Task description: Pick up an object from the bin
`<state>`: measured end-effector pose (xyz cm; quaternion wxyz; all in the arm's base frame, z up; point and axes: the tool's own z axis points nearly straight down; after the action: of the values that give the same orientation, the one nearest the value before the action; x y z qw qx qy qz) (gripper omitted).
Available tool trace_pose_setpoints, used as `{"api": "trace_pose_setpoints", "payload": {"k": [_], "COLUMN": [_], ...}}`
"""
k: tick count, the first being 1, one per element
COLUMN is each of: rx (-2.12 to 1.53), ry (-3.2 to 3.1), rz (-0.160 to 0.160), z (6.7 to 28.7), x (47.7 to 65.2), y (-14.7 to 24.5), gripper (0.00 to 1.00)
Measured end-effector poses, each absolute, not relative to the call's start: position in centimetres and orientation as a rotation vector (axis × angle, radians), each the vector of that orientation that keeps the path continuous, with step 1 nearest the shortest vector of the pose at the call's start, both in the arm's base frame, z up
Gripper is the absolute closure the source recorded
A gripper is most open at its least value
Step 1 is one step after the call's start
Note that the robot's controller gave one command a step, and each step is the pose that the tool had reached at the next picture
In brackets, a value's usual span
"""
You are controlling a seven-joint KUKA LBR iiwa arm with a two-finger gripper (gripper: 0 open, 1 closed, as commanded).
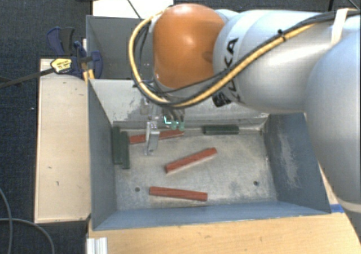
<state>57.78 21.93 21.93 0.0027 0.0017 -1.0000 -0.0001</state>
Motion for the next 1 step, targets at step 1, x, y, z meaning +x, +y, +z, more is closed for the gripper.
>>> {"api": "trace_pose_setpoints", "payload": {"k": [1], "rx": [-0.002], "ry": [-3.144], "rz": [-0.003], "z": [22.42], "x": [57.98], "y": [21.81], "gripper": [0.0]}}
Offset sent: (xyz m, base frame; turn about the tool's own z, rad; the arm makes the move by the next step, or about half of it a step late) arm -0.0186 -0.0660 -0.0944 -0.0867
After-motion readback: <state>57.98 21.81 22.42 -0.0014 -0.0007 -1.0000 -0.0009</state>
